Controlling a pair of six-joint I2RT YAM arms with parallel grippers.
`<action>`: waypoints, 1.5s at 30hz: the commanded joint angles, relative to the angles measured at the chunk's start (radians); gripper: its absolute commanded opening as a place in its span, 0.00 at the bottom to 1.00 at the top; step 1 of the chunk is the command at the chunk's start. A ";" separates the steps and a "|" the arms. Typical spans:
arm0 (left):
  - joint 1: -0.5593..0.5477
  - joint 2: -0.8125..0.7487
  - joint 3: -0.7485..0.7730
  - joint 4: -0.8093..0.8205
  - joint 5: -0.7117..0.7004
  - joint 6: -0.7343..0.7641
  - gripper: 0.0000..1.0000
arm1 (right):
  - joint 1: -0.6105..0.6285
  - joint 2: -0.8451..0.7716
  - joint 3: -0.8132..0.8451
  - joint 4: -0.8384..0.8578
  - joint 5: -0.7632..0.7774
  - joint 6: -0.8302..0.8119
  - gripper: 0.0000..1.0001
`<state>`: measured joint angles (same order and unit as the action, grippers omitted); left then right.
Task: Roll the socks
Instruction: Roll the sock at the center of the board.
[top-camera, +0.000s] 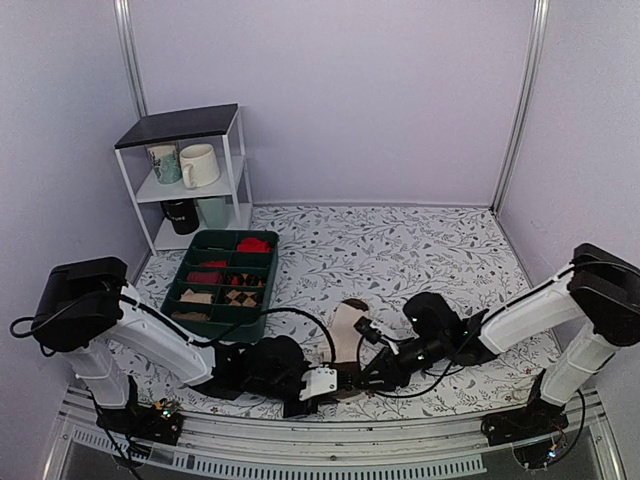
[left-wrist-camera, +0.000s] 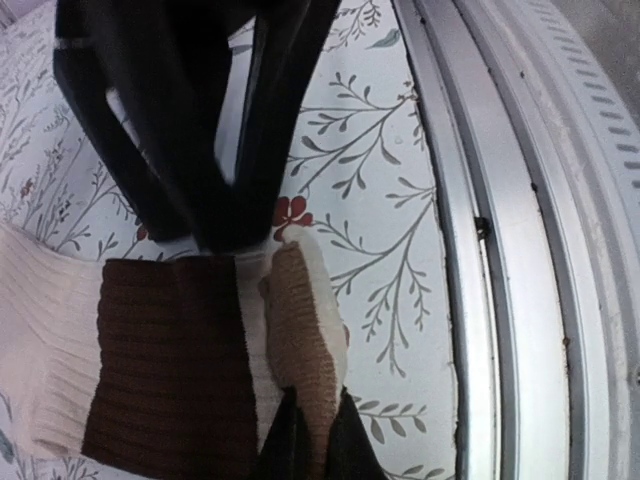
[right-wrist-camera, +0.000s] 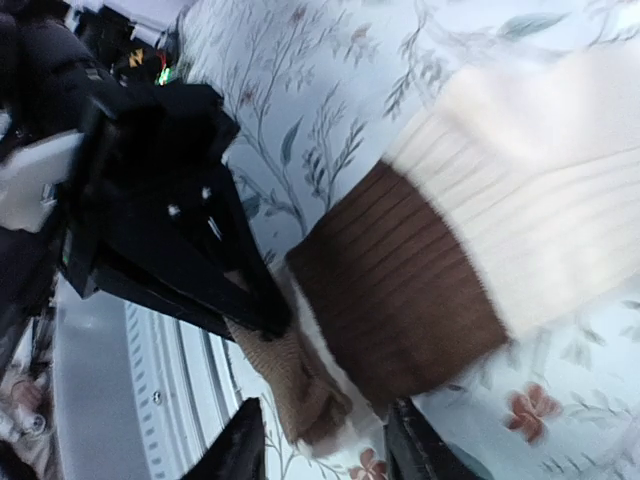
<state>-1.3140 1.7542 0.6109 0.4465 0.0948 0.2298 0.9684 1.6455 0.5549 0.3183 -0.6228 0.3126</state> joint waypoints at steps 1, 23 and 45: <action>0.018 0.033 0.008 -0.177 0.104 -0.148 0.00 | 0.052 -0.180 -0.139 0.228 0.260 -0.138 0.47; 0.115 0.093 -0.005 -0.180 0.304 -0.274 0.00 | 0.308 -0.044 -0.143 0.256 0.523 -0.464 0.42; 0.122 0.054 -0.022 -0.132 0.215 -0.276 0.09 | 0.322 0.056 -0.134 0.183 0.489 -0.200 0.06</action>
<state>-1.1797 1.8050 0.6388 0.4366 0.4065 -0.0837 1.2942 1.6409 0.4183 0.5850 -0.0864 -0.0399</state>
